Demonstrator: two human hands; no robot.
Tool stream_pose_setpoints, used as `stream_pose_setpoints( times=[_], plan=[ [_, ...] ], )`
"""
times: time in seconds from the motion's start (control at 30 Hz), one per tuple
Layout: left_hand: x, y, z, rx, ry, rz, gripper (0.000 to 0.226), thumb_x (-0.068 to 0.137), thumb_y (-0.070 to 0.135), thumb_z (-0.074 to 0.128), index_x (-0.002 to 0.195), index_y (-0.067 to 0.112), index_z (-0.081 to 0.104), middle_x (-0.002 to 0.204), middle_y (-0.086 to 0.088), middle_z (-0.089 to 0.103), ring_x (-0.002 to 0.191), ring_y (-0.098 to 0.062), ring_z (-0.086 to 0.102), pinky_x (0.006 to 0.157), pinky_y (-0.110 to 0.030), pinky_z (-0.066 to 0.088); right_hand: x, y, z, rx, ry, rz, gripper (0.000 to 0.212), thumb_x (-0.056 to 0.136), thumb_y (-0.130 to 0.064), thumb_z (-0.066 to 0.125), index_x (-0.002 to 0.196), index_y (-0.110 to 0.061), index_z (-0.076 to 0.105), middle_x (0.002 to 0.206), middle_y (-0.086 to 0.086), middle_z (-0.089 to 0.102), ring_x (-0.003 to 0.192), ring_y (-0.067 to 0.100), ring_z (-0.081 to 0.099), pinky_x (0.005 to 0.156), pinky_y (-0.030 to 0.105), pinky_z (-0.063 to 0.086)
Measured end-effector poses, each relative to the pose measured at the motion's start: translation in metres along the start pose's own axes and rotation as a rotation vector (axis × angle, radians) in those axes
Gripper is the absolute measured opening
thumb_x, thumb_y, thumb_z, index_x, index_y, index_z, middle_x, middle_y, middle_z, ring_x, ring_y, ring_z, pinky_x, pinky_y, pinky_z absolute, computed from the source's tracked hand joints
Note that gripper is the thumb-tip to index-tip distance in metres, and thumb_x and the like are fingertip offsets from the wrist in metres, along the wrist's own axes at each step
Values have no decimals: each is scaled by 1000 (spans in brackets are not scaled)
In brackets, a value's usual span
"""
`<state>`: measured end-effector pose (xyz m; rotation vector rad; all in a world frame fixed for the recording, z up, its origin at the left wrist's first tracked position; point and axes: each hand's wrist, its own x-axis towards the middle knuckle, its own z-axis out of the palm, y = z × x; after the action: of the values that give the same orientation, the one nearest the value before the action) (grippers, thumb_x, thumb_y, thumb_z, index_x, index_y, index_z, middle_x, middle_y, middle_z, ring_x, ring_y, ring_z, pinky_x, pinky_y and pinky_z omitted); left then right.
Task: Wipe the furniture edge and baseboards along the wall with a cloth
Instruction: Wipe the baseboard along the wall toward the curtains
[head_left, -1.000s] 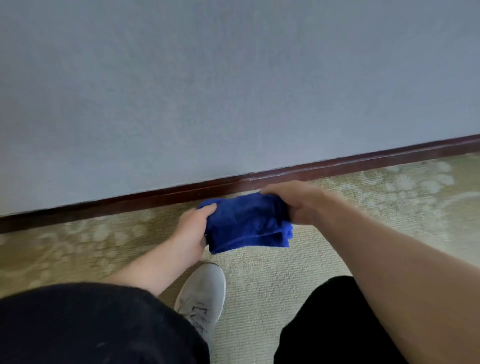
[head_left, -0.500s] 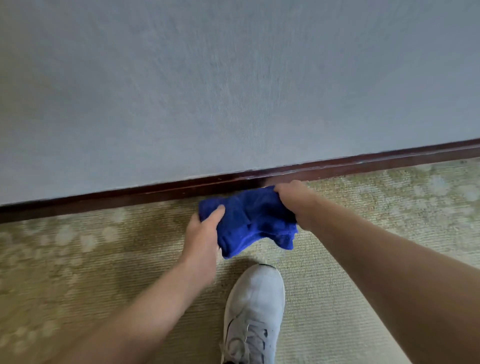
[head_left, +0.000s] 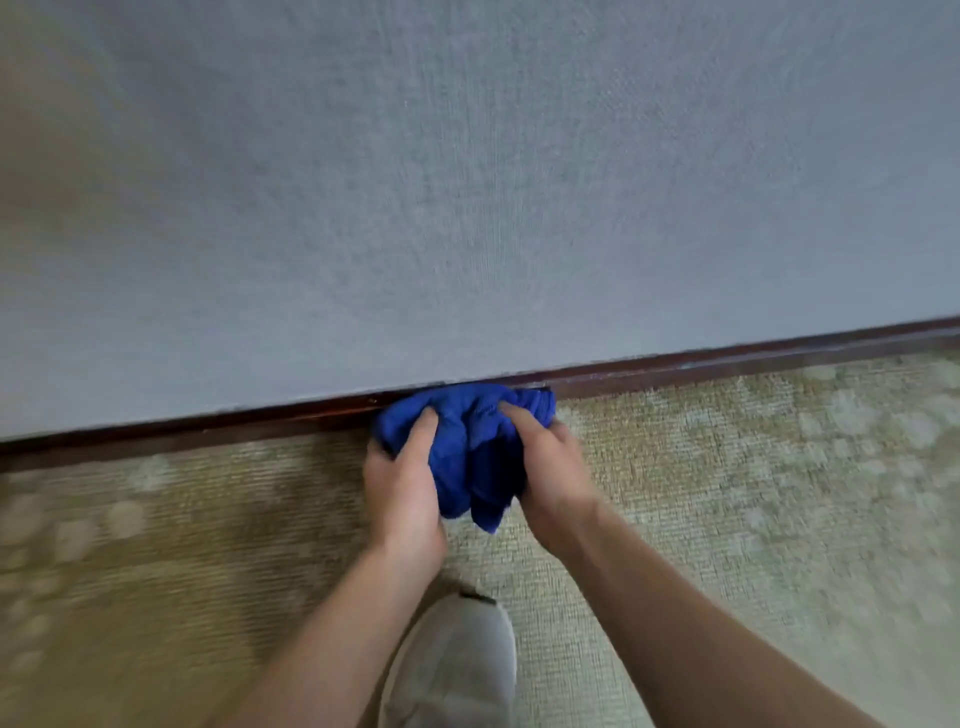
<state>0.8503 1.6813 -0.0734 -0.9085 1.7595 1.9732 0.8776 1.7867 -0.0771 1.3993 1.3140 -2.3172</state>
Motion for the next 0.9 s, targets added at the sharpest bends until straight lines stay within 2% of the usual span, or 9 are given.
stream_pose_setpoints(
  times=[0.13,0.23,0.33,0.43,0.5,0.57,0.63,0.77,0.9],
  plan=[
    [-6,3,14,-28,79,28,24,82,25,72,105,17,68,102,-8,74,96,-26,71,92,-47,55,-11,-19,-10,-167,26,-133,13,90,-22,59,84,-10,57,74,0,61,69,16,58,51,17,48],
    [-19,8,46,-34,61,-132,28,80,19,74,105,11,66,97,-11,73,86,-27,71,80,-40,59,-21,-40,-30,-128,223,-208,15,89,-25,59,81,-12,55,76,0,59,71,17,57,63,27,49],
    [-24,7,65,-47,-1,-217,19,80,13,69,98,11,66,92,-13,72,73,-27,69,56,-34,59,-14,-48,-41,-118,317,-221,16,88,-25,56,79,-13,54,75,1,58,72,19,56,66,33,47],
    [-20,-2,56,-43,-6,-107,13,82,15,71,95,16,70,92,-10,75,82,-27,73,73,-40,60,-4,-39,-25,-138,325,-227,18,77,-30,54,71,-14,50,69,1,55,67,21,51,65,40,49],
    [-14,-3,43,-72,54,-57,14,83,12,70,97,13,70,88,-8,75,84,-26,73,73,-37,58,-2,-27,-10,-139,276,-226,19,73,-32,54,72,-13,52,71,3,57,69,21,53,72,46,53],
    [-9,3,31,-102,95,-25,20,83,12,69,103,9,69,94,-12,75,87,-30,73,74,-40,57,-6,-26,-3,-152,215,-215,15,79,-25,58,73,-12,55,70,2,56,70,20,53,70,40,51],
    [-9,9,29,-102,58,-40,23,82,14,71,104,7,70,95,-13,75,87,-30,73,77,-42,58,-5,-34,-11,-174,280,-272,18,78,-24,61,65,-14,54,62,-2,54,61,18,50,62,35,45],
    [-11,11,46,-48,-79,-136,12,85,14,70,96,10,70,77,-6,76,66,-17,73,55,-24,56,4,-49,-21,-18,510,-351,21,76,-28,60,61,-22,46,59,-7,51,56,15,47,67,36,45],
    [-6,8,42,-11,-44,-167,25,83,17,70,107,9,69,86,-10,75,74,-22,73,59,-26,54,-3,-37,-2,-37,490,-321,12,86,-25,51,77,-19,48,80,0,59,74,19,56,80,41,50]
  ],
)
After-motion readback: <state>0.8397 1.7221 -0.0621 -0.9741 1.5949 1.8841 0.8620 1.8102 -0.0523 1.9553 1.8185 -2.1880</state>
